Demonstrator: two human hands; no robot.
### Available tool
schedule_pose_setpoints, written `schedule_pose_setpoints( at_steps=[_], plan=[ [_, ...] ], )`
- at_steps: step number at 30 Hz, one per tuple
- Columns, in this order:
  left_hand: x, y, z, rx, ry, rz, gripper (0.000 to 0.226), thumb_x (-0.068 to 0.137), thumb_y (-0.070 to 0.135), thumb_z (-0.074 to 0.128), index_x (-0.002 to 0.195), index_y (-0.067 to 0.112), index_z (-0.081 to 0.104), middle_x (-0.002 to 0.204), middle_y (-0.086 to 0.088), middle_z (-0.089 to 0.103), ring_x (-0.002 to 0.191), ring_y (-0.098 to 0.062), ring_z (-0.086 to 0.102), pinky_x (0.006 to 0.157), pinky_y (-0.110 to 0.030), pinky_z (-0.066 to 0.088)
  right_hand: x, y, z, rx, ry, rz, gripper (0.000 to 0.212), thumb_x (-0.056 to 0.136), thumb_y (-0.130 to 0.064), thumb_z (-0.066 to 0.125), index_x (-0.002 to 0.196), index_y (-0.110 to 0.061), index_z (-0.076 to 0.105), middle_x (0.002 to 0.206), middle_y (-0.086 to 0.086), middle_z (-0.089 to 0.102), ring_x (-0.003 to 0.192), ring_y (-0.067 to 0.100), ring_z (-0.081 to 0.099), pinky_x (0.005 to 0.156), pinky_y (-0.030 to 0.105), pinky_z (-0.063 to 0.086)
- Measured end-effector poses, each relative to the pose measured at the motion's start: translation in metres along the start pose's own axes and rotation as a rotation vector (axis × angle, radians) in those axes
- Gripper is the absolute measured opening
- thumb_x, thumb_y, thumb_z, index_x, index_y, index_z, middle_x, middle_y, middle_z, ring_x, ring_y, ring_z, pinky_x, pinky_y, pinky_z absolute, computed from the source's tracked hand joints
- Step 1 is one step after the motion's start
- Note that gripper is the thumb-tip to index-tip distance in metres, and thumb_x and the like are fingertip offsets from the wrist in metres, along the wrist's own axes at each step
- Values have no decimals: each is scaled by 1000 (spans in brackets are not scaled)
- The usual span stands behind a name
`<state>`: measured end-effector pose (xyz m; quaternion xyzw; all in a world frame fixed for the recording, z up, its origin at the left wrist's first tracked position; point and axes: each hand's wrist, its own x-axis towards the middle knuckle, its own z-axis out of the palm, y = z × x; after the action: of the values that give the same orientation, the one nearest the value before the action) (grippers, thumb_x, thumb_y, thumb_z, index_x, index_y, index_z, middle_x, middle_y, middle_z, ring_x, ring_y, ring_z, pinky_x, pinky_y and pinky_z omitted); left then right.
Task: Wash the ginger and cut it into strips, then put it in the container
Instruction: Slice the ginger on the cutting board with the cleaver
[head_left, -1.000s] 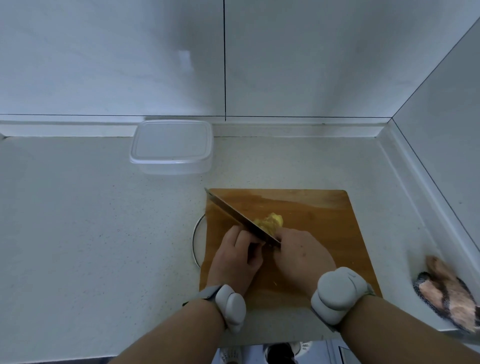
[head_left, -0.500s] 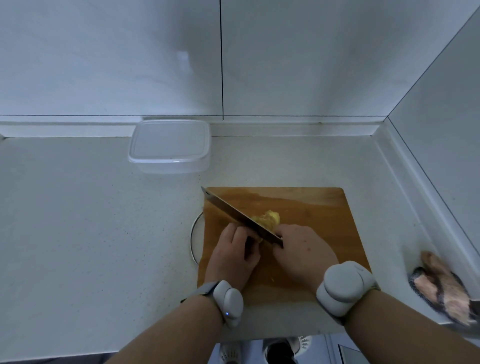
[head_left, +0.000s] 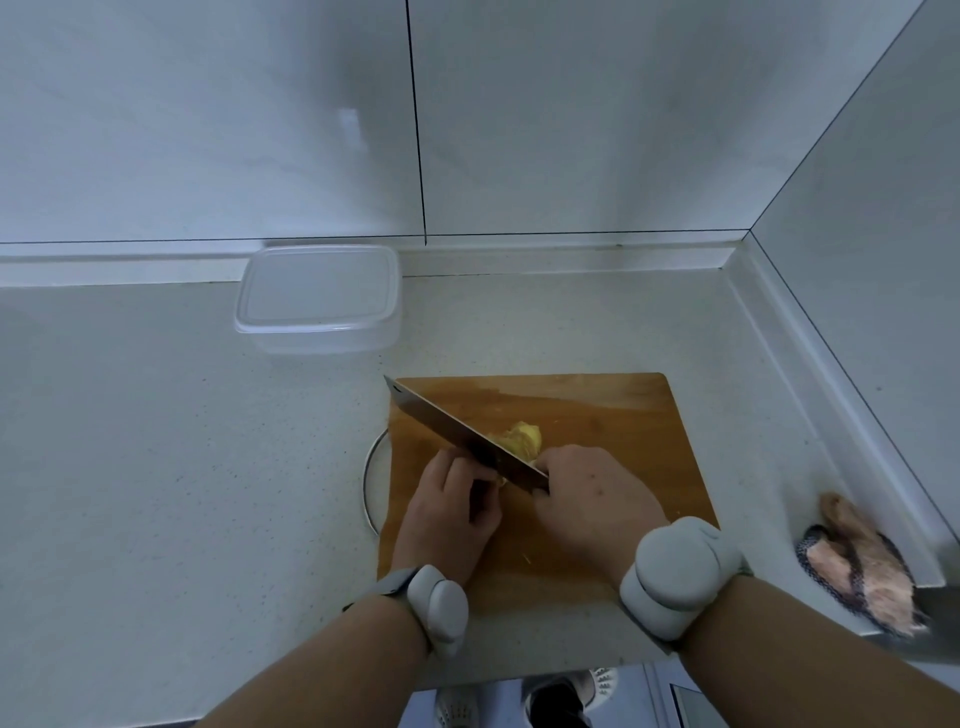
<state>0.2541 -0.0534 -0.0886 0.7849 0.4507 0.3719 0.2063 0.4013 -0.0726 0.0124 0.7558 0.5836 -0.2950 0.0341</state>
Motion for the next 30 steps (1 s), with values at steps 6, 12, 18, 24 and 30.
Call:
schedule_pose_setpoints(
  at_steps=[6, 12, 18, 24, 30],
  plan=[
    [0, -1, 0, 7, 0, -9, 19, 74, 8, 75, 89, 12, 63, 94, -1, 58, 80, -14, 58, 66, -19, 50, 6, -4, 4, 1, -15, 11, 17, 97, -21, 51, 104, -19, 66, 83, 1, 65, 73, 20, 66, 74, 38, 60],
    [0, -2, 1, 5, -5, -14, 15, 78, 17, 68, 91, 12, 63, 95, -1, 58, 79, -14, 57, 65, -19, 50, 8, -6, 8, -20, -1, 23, 15, 97, -20, 50, 103, -18, 64, 84, 1, 64, 74, 20, 64, 74, 37, 59],
    [0, -2, 2, 12, -19, -21, 12, 80, 21, 64, 87, 15, 57, 91, 0, 54, 74, -14, 52, 61, -18, 46, 15, -15, 13, -30, 1, 20, 18, 98, -16, 48, 96, -14, 66, 83, 5, 66, 74, 23, 66, 71, 36, 60],
    [0, 0, 1, 13, -26, -47, 27, 73, 10, 77, 88, 17, 55, 92, 1, 53, 75, -10, 49, 66, -7, 35, 14, -14, 14, -27, -1, 9, 17, 99, -17, 47, 99, -11, 63, 88, 7, 67, 74, 24, 64, 64, 32, 52],
    [0, 0, 1, 22, -15, -22, 25, 73, 8, 75, 87, 15, 56, 92, 1, 52, 74, -11, 49, 65, -8, 36, 13, -14, 13, -4, -14, 10, 17, 98, -16, 49, 97, -10, 64, 86, 8, 66, 74, 26, 65, 63, 33, 52]
  ],
)
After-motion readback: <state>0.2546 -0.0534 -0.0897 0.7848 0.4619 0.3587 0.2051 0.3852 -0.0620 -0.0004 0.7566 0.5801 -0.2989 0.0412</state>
